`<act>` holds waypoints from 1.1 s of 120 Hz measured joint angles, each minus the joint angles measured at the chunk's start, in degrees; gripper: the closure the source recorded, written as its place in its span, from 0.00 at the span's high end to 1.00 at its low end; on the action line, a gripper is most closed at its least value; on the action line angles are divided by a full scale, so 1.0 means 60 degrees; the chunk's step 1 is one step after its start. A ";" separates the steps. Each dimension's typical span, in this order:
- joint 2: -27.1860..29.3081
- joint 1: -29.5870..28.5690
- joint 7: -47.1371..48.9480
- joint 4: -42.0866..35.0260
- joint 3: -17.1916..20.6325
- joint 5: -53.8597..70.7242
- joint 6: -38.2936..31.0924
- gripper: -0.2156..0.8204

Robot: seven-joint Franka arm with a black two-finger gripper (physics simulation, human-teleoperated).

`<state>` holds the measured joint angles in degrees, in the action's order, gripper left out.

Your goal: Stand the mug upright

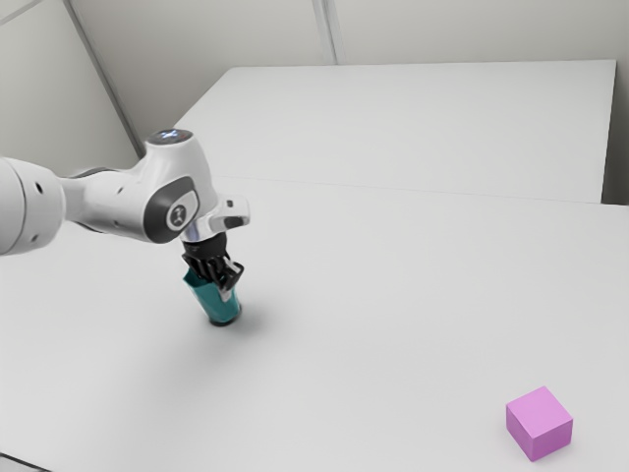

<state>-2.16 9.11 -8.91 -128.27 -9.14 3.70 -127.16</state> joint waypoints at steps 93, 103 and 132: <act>0.0959 -0.0104 0.0602 0.0070 0.0037 -0.0104 0.0536 0.73; 0.0893 -0.0067 0.0619 0.0686 0.0064 -0.0104 0.0748 0.74; 0.0310 0.0160 0.0381 0.2835 0.0164 -0.0205 0.1684 0.76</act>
<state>-0.30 10.07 -6.62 -111.25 -8.15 2.47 -117.05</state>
